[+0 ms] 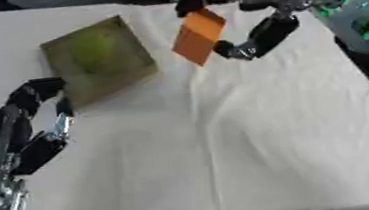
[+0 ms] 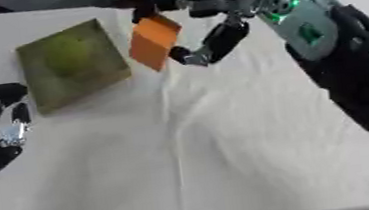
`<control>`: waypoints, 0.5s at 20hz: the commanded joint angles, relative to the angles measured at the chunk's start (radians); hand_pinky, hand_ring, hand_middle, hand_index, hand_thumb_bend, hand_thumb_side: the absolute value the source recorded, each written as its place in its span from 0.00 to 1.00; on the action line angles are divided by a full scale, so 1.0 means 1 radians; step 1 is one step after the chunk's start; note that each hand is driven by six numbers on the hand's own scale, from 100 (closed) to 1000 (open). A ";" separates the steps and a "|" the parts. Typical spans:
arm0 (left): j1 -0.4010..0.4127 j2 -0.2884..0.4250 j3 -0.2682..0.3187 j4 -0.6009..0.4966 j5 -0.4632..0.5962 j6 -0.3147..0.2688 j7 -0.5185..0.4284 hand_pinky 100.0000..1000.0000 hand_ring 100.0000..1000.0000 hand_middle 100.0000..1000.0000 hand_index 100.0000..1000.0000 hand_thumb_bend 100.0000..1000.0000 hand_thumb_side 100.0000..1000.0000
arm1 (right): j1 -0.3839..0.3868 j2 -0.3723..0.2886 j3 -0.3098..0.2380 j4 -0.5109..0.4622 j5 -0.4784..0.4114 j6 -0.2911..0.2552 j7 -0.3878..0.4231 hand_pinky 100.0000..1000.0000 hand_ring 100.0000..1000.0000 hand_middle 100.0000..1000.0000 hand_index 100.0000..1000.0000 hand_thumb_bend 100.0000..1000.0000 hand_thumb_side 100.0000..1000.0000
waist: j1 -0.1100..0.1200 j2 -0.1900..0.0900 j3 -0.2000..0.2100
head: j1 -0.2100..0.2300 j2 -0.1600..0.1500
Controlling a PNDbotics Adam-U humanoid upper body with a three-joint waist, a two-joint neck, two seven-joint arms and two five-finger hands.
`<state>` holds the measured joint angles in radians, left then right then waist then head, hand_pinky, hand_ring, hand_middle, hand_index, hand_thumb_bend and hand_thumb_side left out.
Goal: Pick up objects on the table and place them in the box.
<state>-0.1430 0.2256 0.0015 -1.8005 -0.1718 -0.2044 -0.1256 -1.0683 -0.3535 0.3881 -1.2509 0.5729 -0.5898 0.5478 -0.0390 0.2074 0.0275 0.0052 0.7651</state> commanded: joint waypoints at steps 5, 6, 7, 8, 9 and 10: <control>-0.022 -0.003 -0.015 -0.018 0.014 -0.007 -0.013 0.83 0.75 0.65 0.75 0.02 0.23 | -0.116 0.185 -0.126 0.255 0.270 -0.006 -0.103 0.90 0.91 0.89 0.64 0.00 0.13 | 0.013 -0.008 0.036 | -0.038 0.005; -0.023 -0.004 -0.017 -0.018 0.015 -0.007 -0.015 0.82 0.75 0.65 0.75 0.02 0.23 | -0.124 0.207 -0.139 0.284 0.314 -0.006 -0.123 0.90 0.91 0.90 0.65 0.00 0.13 | 0.013 -0.007 0.042 | -0.044 0.005; -0.024 -0.005 -0.019 -0.018 0.017 -0.007 -0.017 0.82 0.75 0.65 0.75 0.02 0.23 | -0.131 0.230 -0.153 0.310 0.359 -0.002 -0.142 0.90 0.91 0.90 0.65 0.00 0.13 | 0.015 -0.005 0.048 | -0.050 0.005; -0.026 -0.005 -0.022 -0.018 0.018 -0.008 -0.019 0.82 0.75 0.65 0.75 0.02 0.23 | -0.137 0.252 -0.167 0.335 0.403 0.003 -0.161 0.90 0.91 0.90 0.66 0.00 0.14 | 0.015 -0.005 0.054 | -0.057 0.005; -0.027 -0.006 -0.024 -0.018 0.019 -0.009 -0.022 0.81 0.75 0.65 0.75 0.02 0.23 | -0.141 0.270 -0.179 0.355 0.446 0.006 -0.179 0.90 0.91 0.90 0.66 0.00 0.15 | 0.016 -0.004 0.059 | -0.063 0.005; -0.030 -0.008 -0.028 -0.018 0.021 -0.009 -0.025 0.81 0.75 0.65 0.75 0.02 0.23 | -0.144 0.293 -0.192 0.375 0.495 0.016 -0.196 0.90 0.92 0.91 0.67 0.00 0.15 | 0.018 -0.003 0.067 | -0.072 0.005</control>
<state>-0.1606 0.2141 -0.0233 -1.8006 -0.1584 -0.2120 -0.1448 -1.1842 -0.0786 0.2192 -0.8923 1.0132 -0.5802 0.3757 -0.0261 0.2194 0.0960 -0.0567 0.7651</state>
